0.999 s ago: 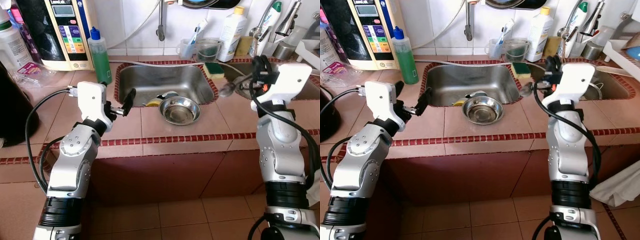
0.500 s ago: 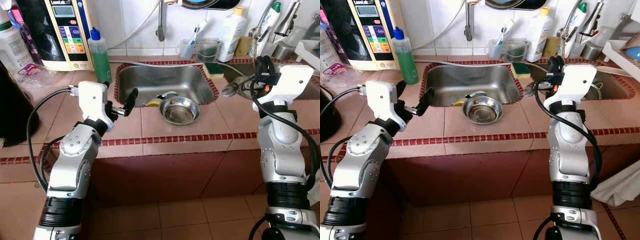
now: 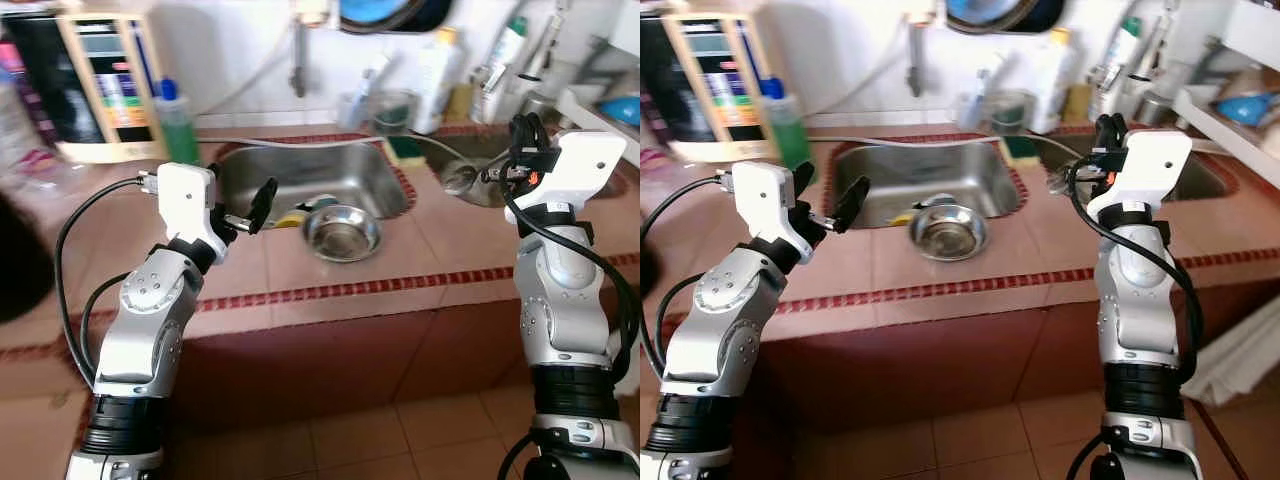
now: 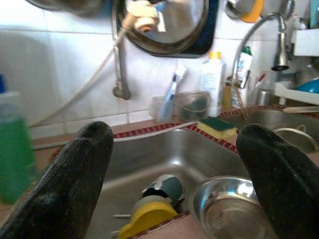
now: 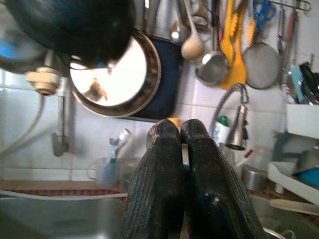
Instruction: Kitchen organization
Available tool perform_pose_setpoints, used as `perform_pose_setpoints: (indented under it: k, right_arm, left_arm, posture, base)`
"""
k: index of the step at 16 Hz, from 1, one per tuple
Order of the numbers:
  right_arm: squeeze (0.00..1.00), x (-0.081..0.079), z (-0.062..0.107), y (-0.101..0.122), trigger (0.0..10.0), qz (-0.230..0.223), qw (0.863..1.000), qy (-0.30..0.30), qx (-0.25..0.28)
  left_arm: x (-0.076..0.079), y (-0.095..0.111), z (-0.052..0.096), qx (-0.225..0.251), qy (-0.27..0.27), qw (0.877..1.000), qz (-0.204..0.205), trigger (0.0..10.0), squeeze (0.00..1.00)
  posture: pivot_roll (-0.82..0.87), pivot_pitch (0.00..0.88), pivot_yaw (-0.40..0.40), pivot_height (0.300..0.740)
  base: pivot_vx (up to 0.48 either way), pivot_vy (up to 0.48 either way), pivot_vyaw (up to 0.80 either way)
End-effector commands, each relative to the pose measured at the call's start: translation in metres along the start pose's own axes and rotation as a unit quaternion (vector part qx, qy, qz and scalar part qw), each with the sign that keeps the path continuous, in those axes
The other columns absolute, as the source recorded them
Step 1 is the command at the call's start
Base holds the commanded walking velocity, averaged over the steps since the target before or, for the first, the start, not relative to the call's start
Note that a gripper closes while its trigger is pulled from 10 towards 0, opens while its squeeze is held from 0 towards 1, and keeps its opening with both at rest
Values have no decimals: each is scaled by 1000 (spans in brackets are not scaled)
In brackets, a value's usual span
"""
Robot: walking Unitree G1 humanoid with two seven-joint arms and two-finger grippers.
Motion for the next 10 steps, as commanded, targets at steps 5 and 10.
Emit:
perform_pose_setpoints:
  k: [5, 10]
  right_arm:
    - [0, 2, -3, 5, 10000, 3, 1000, -2, 8]
    - [0, 3, -3, 4, 10000, 4, 1000, -3, 7]
  left_arm:
    - [2, 5, -2, 4, -8, 1000, -6, 10000, 0]
    - [1, 5, -2, 4, -8, 1000, -5, 10000, 0]
  posture:
    - [-133, 10, 20, 740]
    - [-132, 10, 22, 740]
  base:
    - [345, 0, 0]
    - [346, 0, 0]
Point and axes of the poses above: a point about 5 cm out from each wrist's last joint towards the gripper, its own z axis pointing back from the gripper into the wrist, its own y axis along the axis of the wrist's last joint, x = y × z, the point moved 6 cm from there along -z, pointing out of the wrist towards the gripper, and after that the axes turned 5 degrees about -z, right-handed, at the moved point
